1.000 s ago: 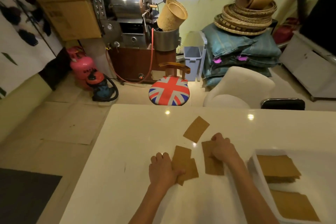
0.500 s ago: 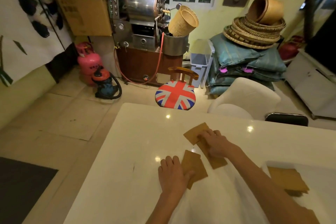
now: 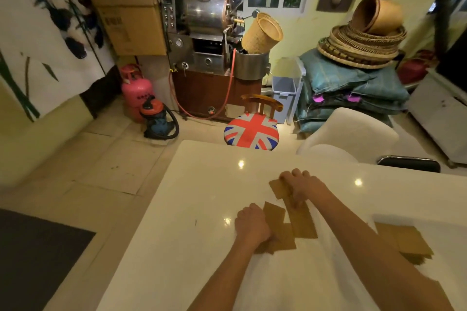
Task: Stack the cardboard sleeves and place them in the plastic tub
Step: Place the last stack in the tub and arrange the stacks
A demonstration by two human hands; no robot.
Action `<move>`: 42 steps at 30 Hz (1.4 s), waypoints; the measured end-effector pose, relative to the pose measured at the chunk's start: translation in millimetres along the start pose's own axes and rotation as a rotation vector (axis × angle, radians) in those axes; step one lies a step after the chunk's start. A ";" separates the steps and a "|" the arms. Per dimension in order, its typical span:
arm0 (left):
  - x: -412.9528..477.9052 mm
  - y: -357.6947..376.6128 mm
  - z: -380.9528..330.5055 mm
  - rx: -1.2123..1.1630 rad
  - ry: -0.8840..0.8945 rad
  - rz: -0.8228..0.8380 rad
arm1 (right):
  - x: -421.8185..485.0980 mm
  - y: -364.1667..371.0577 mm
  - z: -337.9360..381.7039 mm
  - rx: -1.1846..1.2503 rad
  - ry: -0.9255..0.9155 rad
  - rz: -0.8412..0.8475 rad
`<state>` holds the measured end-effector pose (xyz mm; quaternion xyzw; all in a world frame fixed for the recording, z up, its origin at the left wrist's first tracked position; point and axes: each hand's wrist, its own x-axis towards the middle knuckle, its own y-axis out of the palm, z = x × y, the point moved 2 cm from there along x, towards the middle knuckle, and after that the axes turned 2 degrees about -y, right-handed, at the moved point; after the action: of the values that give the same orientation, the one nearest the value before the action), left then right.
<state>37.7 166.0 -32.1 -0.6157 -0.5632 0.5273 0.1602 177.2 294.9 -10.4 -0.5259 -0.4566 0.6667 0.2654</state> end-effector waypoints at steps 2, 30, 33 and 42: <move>1.8 -1.9 6.3 -0.058 -0.006 0.027 | -19.0 6.6 -4.8 0.018 0.072 0.021; -107.6 53.6 16.5 -0.342 0.102 0.101 | -193.1 138.0 68.2 0.981 0.526 -0.432; -106.8 50.0 22.4 -0.623 0.014 0.160 | -194.6 136.8 72.5 1.047 0.525 -0.444; -104.1 26.6 37.7 -0.945 0.115 0.140 | -203.0 135.3 84.5 1.419 0.360 -0.582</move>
<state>40.2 52.8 -19.1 -0.6856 -0.6886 0.1883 -0.1425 176.7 37.9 -34.8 -0.1901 0.0088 0.6074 0.7713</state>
